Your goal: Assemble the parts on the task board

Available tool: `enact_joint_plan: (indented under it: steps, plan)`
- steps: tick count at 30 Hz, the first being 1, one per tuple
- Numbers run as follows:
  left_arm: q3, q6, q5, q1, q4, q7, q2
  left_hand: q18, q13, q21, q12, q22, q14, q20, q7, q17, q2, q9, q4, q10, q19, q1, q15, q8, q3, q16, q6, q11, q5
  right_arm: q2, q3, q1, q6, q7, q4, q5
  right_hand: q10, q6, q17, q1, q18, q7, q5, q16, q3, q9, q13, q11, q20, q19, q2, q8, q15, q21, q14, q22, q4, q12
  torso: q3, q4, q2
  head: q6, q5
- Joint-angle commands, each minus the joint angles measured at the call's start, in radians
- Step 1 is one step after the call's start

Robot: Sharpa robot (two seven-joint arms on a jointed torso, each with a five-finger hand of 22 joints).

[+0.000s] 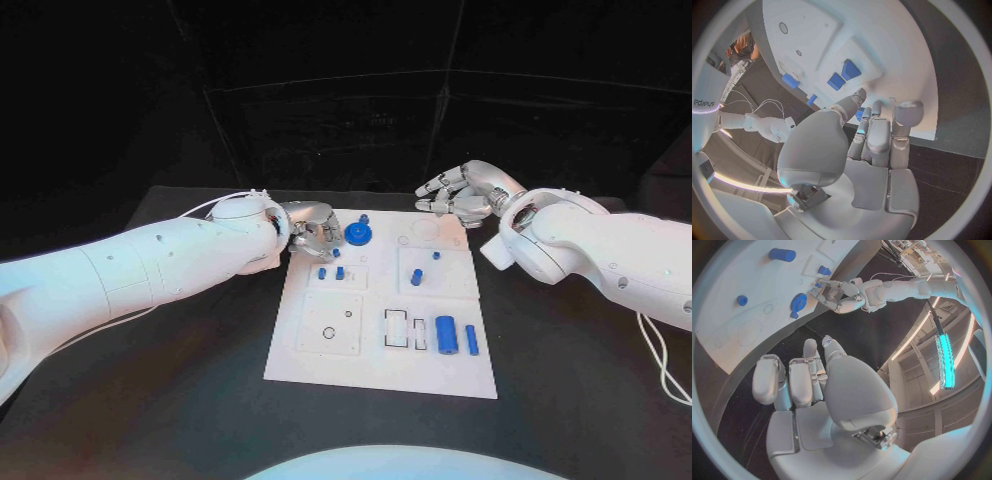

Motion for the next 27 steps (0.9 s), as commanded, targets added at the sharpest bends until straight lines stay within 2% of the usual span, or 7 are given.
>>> enact_joint_plan:
  steps: [1,4,8,15,20,22,27]
  plan:
    - [0.001,-0.019,-0.004,0.001,0.002,-0.006,-0.011,-0.002,-0.001,-0.008,-0.006,-0.003,0.0,0.006,0.004,-0.004,-0.008,0.001,-0.001,-0.014,-0.002,0.001,0.008,-0.007,-0.009,-0.006,-0.008,0.0,0.003,-0.005,0.001,0.002,0.038,-0.019,-0.016,-0.107,-0.032,0.006,-0.07,0.026,0.016,0.0,-0.002,-0.066,0.008,0.0,-0.084,0.001,-0.001,-0.018,-0.003,0.01,-0.008,-0.022,-0.005,-0.032,0.003,-0.104,-0.0006,-0.0004,-0.001,0.002,-0.003]
    - [0.001,-0.032,0.022,0.001,0.007,0.005,-0.029,-0.001,-0.001,-0.009,-0.007,-0.004,0.0,0.006,0.006,-0.005,-0.007,0.002,-0.001,-0.018,-0.003,0.002,0.009,-0.006,-0.009,-0.006,-0.006,0.002,0.003,-0.011,0.001,0.002,0.078,-0.04,-0.033,-0.209,-0.042,0.032,-0.106,0.06,0.018,0.0,-0.015,-0.103,0.024,0.0,-0.19,0.011,0.0,-0.021,-0.016,0.016,-0.006,-0.033,-0.006,-0.045,-0.007,-0.225,-0.0011,0.0011,-0.001,0.006,-0.007]
    - [0.002,-0.105,0.153,0.002,0.021,0.093,-0.066,0.001,0.001,-0.023,0.0,-0.019,-0.004,0.011,0.02,-0.022,0.015,0.011,-0.003,-0.005,-0.008,0.014,0.016,0.022,0.01,-0.012,0.05,0.012,0.004,-0.023,0.0,0.002,0.105,-0.039,-0.051,-0.362,0.002,0.082,-0.119,0.112,0.018,-0.004,-0.039,-0.119,0.065,-0.001,-0.32,0.008,-0.003,-0.013,-0.03,0.02,-0.008,-0.037,0.002,-0.046,-0.033,-0.353,-0.0008,0.0016,-0.001,0.015,-0.033]
    - [0.001,-0.21,0.681,0.003,0.055,0.327,-0.133,0.032,0.004,-0.165,0.023,-0.176,-0.052,0.012,0.026,-0.17,0.037,0.009,-0.007,0.041,-0.076,0.025,0.015,0.035,0.045,-0.089,0.09,0.011,0.004,-0.038,0.0,-0.005,0.125,-0.059,-0.05,-0.65,0.061,0.132,-0.122,0.121,0.017,-0.013,-0.069,-0.127,0.13,-0.003,-0.456,0.002,-0.004,-0.006,-0.062,0.004,-0.008,-0.038,0.009,-0.043,-0.049,-0.487,0.0013,-0.0024,-0.001,0.025,-0.056]
    - [0.001,-0.194,1.033,0.003,0.093,0.469,-0.164,0.039,0.006,-0.203,0.035,-0.214,-0.068,0.01,0.024,-0.208,0.046,0.008,-0.01,0.054,-0.097,0.03,0.012,0.037,0.055,-0.113,0.099,0.006,0.005,-0.035,0.0,-0.022,0.149,-0.095,-0.045,-0.79,0.068,0.144,-0.124,0.108,0.017,-0.013,-0.08,-0.129,0.154,-0.003,-0.501,0.007,-0.002,-0.005,-0.077,-0.007,-0.005,-0.04,0.01,-0.044,-0.043,-0.543,-0.0015,0.0007,-0.001,0.028,-0.064]
    - [0.001,-0.177,1.127,0.003,0.109,0.506,-0.172,0.044,0.003,-0.255,0.039,-0.257,-0.124,0.012,0.026,-0.336,0.046,0.004,-0.003,0.047,-0.136,0.015,0.015,0.034,0.05,-0.188,0.097,0.009,0.005,-0.031,-0.001,-0.029,0.155,-0.104,-0.044,-0.826,0.059,0.142,-0.126,0.102,0.017,-0.012,-0.088,-0.132,0.161,-0.004,-0.518,0.01,0.0,-0.006,-0.084,-0.014,-0.004,-0.042,0.01,-0.047,-0.041,-0.569,-0.0012,0.0011,-0.002,0.028,-0.066]
    - [0.0,-0.146,1.267,0.002,0.149,0.562,-0.185,0.044,0.002,-0.288,0.044,-0.275,-0.185,0.016,0.027,-0.462,0.048,0.004,0.013,0.041,-0.165,-0.01,0.019,0.032,0.033,-0.266,0.098,0.011,0.005,-0.018,-0.001,-0.045,0.158,-0.117,-0.037,-0.878,0.041,0.122,-0.126,0.093,0.018,-0.007,-0.097,-0.133,0.175,-0.006,-0.548,0.017,0.0,-0.007,-0.1,-0.036,-0.005,-0.044,0.011,-0.048,-0.038,-0.612,-0.0008,0.0012,0.0,0.029,-0.068]
